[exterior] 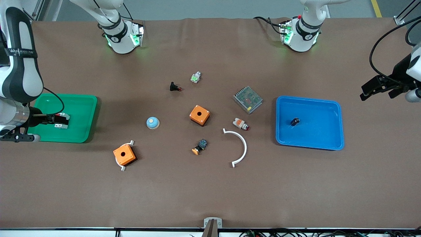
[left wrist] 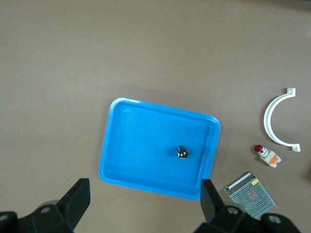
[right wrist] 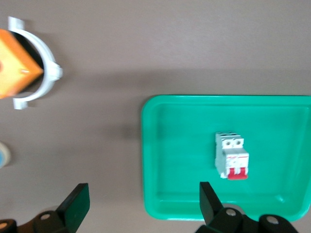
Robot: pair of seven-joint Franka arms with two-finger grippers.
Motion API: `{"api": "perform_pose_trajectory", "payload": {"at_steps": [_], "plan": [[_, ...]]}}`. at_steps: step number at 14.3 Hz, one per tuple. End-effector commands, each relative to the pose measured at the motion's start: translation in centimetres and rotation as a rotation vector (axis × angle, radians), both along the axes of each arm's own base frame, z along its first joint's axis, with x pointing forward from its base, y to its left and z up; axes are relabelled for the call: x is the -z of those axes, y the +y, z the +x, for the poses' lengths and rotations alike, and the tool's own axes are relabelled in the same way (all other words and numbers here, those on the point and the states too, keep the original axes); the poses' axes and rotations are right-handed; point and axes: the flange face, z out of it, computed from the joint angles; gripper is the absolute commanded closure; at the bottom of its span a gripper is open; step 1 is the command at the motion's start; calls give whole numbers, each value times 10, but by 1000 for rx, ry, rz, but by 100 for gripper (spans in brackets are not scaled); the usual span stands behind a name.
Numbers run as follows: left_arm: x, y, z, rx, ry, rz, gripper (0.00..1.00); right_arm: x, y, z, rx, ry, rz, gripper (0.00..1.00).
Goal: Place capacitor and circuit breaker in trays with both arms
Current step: 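Lower the breaker into the green tray and open the right gripper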
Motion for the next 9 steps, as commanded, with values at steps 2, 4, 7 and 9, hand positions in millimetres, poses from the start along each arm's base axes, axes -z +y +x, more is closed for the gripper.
{"api": "perform_pose_trajectory", "payload": {"at_steps": [2,4,7,9], "plan": [[-11,-3,12,3,-10,-5,0,-44,41,6,10,-2,-17,0],[-9,-3,11,5,-5,-4,0,-67,46,10,0,-2,-15,0],[-9,-1,7,4,16,-5,0,-101,64,13,-29,4,-16,0],[-8,-2,6,2,21,-5,0,-119,67,14,-33,-1,-15,0]]}}
